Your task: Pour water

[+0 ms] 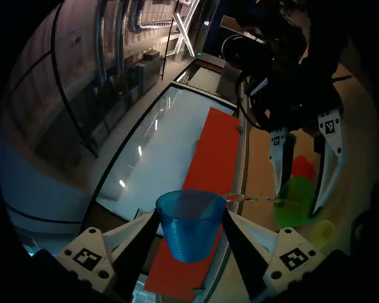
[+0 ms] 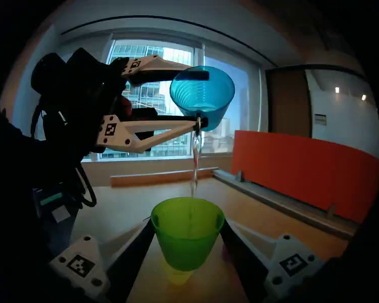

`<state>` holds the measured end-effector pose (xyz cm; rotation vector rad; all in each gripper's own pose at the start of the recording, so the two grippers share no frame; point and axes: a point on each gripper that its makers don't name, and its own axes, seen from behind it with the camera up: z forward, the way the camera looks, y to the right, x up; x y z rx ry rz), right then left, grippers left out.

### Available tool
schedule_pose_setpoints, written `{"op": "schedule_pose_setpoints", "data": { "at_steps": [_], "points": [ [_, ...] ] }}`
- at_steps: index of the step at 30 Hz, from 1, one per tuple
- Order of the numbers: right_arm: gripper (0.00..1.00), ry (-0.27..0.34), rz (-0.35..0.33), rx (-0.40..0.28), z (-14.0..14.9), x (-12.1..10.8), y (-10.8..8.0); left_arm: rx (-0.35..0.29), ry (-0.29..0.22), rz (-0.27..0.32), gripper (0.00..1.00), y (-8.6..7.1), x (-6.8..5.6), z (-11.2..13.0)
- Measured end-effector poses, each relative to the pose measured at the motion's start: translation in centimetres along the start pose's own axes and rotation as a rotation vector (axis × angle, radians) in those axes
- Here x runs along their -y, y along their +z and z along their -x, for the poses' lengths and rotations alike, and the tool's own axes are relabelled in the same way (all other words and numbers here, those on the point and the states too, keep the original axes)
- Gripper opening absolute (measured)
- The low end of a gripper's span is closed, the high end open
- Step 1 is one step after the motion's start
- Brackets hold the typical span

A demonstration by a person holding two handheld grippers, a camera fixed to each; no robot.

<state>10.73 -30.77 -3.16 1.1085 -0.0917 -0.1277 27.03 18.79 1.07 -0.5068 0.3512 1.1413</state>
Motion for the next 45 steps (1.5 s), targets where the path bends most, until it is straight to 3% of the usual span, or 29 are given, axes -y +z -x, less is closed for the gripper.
{"op": "schedule_pose_setpoints", "data": {
  "at_steps": [26, 35, 45],
  "points": [
    [0.91, -0.007, 0.007, -0.009, -0.3, 0.0, -0.1, 0.002, 0.085, 0.005, 0.86, 0.1, -0.1, -0.8],
    [0.91, -0.005, 0.013, -0.015, -0.4, -0.2, -0.1, 0.002, 0.123, 0.001, 0.86, 0.2, 0.4, -1.0],
    [0.91, -0.002, 0.013, -0.023, -0.8, -0.1, 0.0, 0.0, 0.138, 0.001, 0.86, 0.5, 0.2, -1.2]
  ]
}}
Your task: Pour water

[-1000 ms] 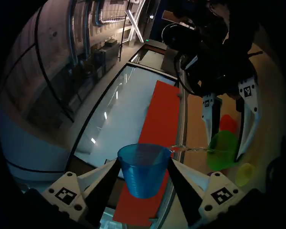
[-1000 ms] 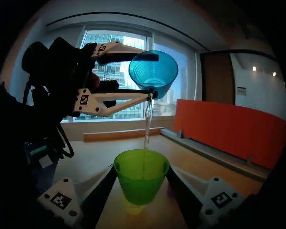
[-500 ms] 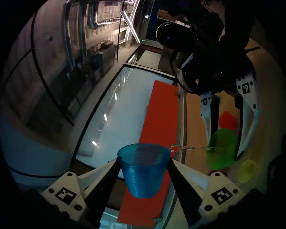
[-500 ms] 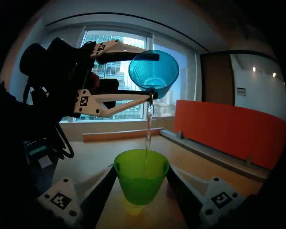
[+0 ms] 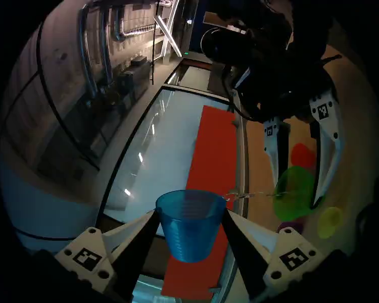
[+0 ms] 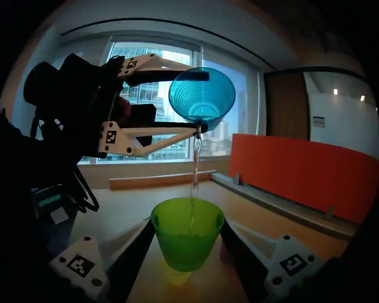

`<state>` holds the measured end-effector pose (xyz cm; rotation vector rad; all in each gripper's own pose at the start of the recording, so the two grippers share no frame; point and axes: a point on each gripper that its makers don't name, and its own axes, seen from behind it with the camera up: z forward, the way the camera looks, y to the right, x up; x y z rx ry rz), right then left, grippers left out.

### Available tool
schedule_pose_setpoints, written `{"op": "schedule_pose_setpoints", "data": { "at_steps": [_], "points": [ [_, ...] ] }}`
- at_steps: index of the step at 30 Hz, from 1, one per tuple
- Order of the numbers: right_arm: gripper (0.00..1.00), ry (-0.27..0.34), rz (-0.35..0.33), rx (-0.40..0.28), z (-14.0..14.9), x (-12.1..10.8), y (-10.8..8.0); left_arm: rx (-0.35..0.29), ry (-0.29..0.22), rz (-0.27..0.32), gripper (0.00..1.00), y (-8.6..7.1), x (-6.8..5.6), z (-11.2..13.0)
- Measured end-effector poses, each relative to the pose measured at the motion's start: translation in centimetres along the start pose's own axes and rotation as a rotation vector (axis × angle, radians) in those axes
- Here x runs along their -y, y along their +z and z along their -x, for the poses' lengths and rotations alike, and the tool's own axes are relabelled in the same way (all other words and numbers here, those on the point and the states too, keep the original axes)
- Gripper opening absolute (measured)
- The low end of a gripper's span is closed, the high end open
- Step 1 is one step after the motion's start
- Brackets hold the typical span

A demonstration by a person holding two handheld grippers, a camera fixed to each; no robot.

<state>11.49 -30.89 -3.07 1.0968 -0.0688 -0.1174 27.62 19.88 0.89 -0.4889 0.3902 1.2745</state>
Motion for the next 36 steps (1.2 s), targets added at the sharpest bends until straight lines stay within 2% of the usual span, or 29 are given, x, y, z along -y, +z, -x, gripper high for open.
{"op": "schedule_pose_setpoints", "data": {
  "at_steps": [8, 36],
  "points": [
    [0.91, 0.0, 0.001, -0.005, -0.2, 0.1, 0.2, 0.0, 0.02, -0.004, 0.86, -0.1, -0.4, -0.2],
    [0.91, -0.002, 0.008, -0.014, -0.3, -0.2, 0.2, 0.0, 0.172, -0.034, 0.86, -0.6, 0.0, -1.5]
  ]
}}
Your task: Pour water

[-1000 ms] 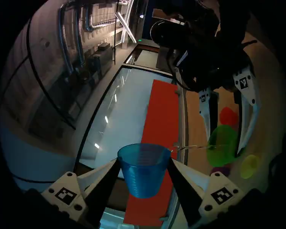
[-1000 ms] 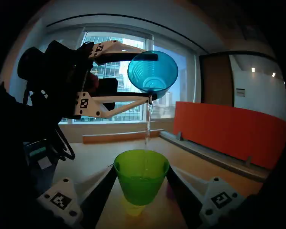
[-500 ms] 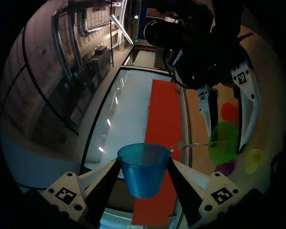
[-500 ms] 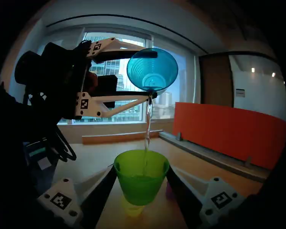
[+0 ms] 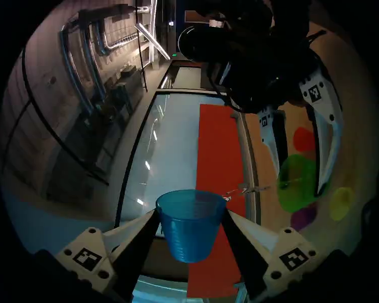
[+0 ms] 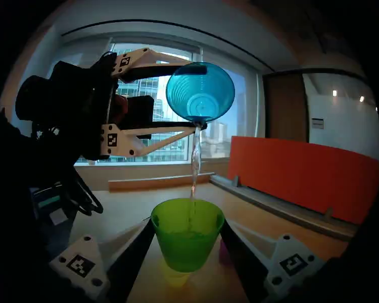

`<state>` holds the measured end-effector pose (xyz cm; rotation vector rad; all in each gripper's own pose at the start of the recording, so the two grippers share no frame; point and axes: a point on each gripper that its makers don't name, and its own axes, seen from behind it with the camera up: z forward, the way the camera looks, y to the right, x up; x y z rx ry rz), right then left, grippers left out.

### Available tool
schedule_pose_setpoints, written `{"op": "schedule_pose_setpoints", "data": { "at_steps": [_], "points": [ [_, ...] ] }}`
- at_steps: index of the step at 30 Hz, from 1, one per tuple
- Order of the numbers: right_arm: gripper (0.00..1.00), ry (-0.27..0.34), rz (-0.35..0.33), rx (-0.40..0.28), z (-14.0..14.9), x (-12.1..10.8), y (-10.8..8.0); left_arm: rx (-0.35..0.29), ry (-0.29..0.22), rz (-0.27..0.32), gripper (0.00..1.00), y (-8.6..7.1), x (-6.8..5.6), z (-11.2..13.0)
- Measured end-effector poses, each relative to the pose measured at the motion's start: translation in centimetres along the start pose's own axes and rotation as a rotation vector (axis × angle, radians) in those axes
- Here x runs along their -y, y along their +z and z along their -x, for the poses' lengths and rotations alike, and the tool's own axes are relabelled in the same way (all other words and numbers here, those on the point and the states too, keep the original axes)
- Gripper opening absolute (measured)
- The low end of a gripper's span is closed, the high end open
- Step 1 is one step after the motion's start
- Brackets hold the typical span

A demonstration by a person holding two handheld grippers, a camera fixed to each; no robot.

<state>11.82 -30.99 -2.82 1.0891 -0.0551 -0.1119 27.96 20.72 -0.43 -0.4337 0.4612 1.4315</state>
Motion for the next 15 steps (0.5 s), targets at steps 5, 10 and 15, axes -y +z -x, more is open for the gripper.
{"op": "schedule_pose_setpoints", "data": {
  "at_steps": [5, 10, 15],
  "points": [
    [0.91, 0.0, 0.002, -0.002, -0.1, -0.1, -0.1, -0.004, 0.034, -0.003, 0.86, -0.2, -0.4, -0.6],
    [0.91, 0.001, 0.005, -0.004, -0.2, -0.2, -0.3, -0.002, 0.064, -0.009, 0.86, -0.3, -0.9, -0.8],
    [0.91, 0.001, 0.006, -0.009, -0.3, -0.3, -0.4, 0.002, 0.1, -0.016, 0.86, -0.4, -1.2, -0.9]
  ]
}}
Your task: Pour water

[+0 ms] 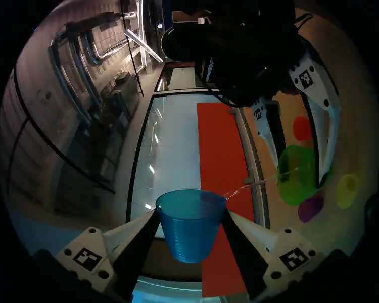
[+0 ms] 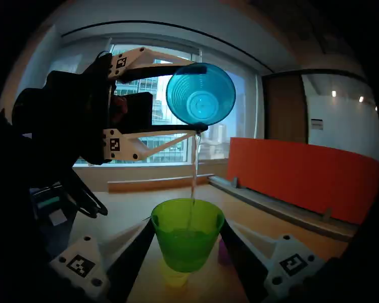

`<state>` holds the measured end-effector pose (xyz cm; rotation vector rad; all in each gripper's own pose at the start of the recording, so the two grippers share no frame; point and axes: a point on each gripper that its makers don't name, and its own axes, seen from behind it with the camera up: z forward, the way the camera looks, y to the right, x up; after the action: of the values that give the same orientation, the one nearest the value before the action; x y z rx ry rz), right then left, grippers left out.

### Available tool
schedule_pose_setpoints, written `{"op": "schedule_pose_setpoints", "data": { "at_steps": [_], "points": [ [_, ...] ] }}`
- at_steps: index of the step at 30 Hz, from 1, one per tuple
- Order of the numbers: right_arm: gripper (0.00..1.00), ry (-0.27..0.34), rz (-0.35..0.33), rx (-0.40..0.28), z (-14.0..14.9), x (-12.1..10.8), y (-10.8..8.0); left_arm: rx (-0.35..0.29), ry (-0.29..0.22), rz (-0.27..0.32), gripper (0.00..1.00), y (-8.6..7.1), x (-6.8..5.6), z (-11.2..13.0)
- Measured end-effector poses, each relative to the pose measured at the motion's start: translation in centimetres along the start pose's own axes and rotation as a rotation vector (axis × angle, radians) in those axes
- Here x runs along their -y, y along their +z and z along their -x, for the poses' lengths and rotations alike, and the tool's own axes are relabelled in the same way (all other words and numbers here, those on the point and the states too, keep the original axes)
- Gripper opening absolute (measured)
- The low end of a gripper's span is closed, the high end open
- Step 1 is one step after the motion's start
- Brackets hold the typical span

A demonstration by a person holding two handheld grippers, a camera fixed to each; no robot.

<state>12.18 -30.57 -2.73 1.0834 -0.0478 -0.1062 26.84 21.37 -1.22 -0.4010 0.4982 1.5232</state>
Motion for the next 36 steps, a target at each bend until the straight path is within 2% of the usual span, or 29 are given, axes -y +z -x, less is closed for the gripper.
{"op": "schedule_pose_setpoints", "data": {
  "at_steps": [12, 24, 29, 36],
  "points": [
    [0.91, 0.002, 0.004, -0.003, 0.1, -0.3, -0.1, -0.006, 0.044, -0.008, 0.86, -0.1, -0.4, -0.6],
    [0.91, 0.003, 0.005, -0.003, 0.2, -0.3, -0.2, -0.011, 0.035, -0.01, 0.86, 0.0, -0.6, -0.8],
    [0.91, 0.003, 0.006, -0.004, 0.2, -0.3, -0.3, -0.011, -0.009, -0.01, 0.86, 0.1, -0.4, -0.6],
    [0.91, 0.005, 0.01, -0.002, 0.3, -0.3, -0.4, 0.015, -0.146, -0.008, 0.86, 0.6, 0.2, 0.9]
  ]
}}
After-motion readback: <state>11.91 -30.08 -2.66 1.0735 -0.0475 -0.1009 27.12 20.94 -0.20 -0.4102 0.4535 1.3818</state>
